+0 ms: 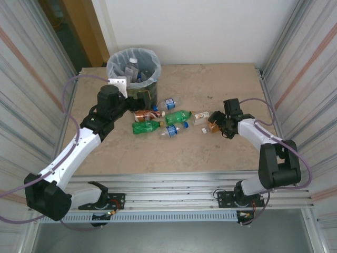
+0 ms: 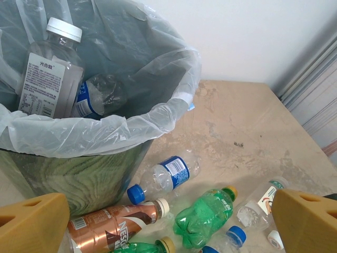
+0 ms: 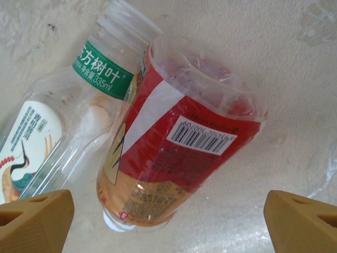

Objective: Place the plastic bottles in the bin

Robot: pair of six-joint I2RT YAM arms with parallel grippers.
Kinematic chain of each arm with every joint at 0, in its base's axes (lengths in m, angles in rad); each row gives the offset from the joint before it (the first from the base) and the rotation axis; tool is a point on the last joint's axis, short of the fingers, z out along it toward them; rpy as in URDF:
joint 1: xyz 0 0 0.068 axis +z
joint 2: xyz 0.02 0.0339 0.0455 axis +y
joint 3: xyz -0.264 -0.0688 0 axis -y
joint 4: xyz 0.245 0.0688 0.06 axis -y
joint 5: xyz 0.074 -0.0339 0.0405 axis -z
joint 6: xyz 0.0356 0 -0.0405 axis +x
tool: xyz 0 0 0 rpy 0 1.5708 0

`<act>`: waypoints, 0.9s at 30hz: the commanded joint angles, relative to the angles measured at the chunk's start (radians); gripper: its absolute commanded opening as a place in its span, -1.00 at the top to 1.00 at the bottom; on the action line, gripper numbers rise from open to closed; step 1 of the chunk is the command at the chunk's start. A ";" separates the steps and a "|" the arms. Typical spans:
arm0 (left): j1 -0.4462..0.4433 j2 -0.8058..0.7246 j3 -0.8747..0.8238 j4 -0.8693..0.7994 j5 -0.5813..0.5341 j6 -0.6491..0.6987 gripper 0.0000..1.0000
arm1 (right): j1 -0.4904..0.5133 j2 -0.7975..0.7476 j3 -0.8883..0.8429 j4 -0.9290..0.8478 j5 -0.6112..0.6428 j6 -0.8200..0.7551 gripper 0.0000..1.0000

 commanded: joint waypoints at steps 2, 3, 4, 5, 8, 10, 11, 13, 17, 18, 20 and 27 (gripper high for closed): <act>-0.005 0.006 -0.004 0.016 -0.002 -0.013 -0.97 | -0.005 0.047 -0.020 0.045 -0.025 0.026 -0.78; -0.006 0.007 -0.003 0.016 -0.002 -0.013 -0.97 | -0.005 0.057 -0.021 0.053 -0.029 0.025 -0.77; -0.005 0.010 -0.003 0.015 -0.002 -0.014 -0.97 | -0.005 0.068 -0.022 0.061 -0.034 0.025 -0.76; -0.005 0.013 0.000 0.013 -0.001 -0.013 -0.98 | -0.005 0.077 -0.022 0.067 -0.038 0.025 -0.74; -0.005 0.019 0.004 0.011 0.000 -0.014 -0.97 | -0.002 0.098 -0.024 0.081 -0.037 0.022 -0.73; -0.005 0.022 0.006 0.012 0.000 -0.013 -0.97 | -0.002 0.109 -0.022 0.085 -0.033 0.020 -0.73; -0.004 0.023 0.005 0.012 0.001 -0.015 -0.97 | -0.002 0.115 -0.021 0.086 -0.031 0.019 -0.72; -0.005 0.023 0.004 0.013 0.000 -0.016 -0.97 | -0.002 0.123 -0.022 0.089 -0.029 0.015 -0.71; -0.005 0.022 0.002 0.013 -0.003 -0.016 -0.97 | -0.001 0.145 -0.024 0.095 -0.027 0.010 -0.70; -0.005 0.021 0.001 0.013 -0.002 -0.016 -0.97 | -0.001 0.150 -0.023 0.096 -0.026 0.008 -0.69; -0.005 0.020 0.001 0.012 -0.003 -0.016 -0.97 | 0.000 0.157 -0.023 0.099 -0.026 0.005 -0.67; -0.005 0.018 0.004 0.009 -0.006 -0.016 -0.97 | 0.004 0.161 -0.022 0.101 -0.022 -0.003 -0.56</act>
